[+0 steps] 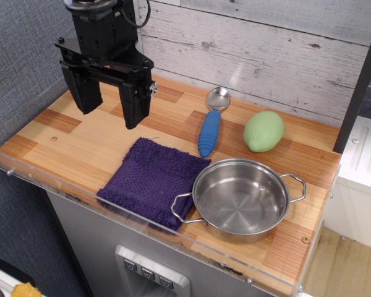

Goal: Move the pot to the left of the blue spoon

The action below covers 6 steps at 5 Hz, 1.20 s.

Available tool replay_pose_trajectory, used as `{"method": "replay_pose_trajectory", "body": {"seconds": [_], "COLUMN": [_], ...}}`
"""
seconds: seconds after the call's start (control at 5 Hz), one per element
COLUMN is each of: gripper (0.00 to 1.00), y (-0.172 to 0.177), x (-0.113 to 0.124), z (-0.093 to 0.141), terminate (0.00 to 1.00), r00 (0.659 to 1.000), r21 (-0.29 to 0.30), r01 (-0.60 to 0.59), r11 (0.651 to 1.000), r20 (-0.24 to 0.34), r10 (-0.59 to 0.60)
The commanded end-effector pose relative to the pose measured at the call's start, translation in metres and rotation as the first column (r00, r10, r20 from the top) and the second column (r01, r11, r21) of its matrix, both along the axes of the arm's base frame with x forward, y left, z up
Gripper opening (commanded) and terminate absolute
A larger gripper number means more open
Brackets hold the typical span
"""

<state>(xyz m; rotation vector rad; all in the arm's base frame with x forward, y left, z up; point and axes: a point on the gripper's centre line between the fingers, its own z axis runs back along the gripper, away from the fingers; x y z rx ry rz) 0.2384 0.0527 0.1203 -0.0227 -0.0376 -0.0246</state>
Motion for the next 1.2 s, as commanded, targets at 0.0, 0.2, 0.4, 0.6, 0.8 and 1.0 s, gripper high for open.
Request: {"method": "replay_pose_trajectory", "body": {"seconds": [0.0,0.2,0.4,0.6,0.8,1.0], "gripper": [1.0,1.0,1.0,1.0,1.0,1.0], "y": [0.0,-0.036,-0.06,-0.072,-0.072,-0.072], "x": [0.0,0.016,0.024,0.033,0.045,0.06], "z": [0.0,-0.009,-0.009,-0.014,-0.034,-0.055], "terminate": [0.0,0.0,0.0,0.0,0.0,0.0], "r00": [1.0,1.0,0.995,0.981,0.942,0.927], "r21": [0.0,0.0,-0.057,-0.055,-0.049,-0.085], "r01": [0.0,-0.02,0.04,0.132,0.303,0.352], "r11": [1.0,1.0,0.998,0.99,0.952,0.932], "r20": [0.0,0.016,0.093,0.148,0.166,0.168], "r10": [0.0,0.02,-0.034,-0.123,-0.292,-0.335]}}
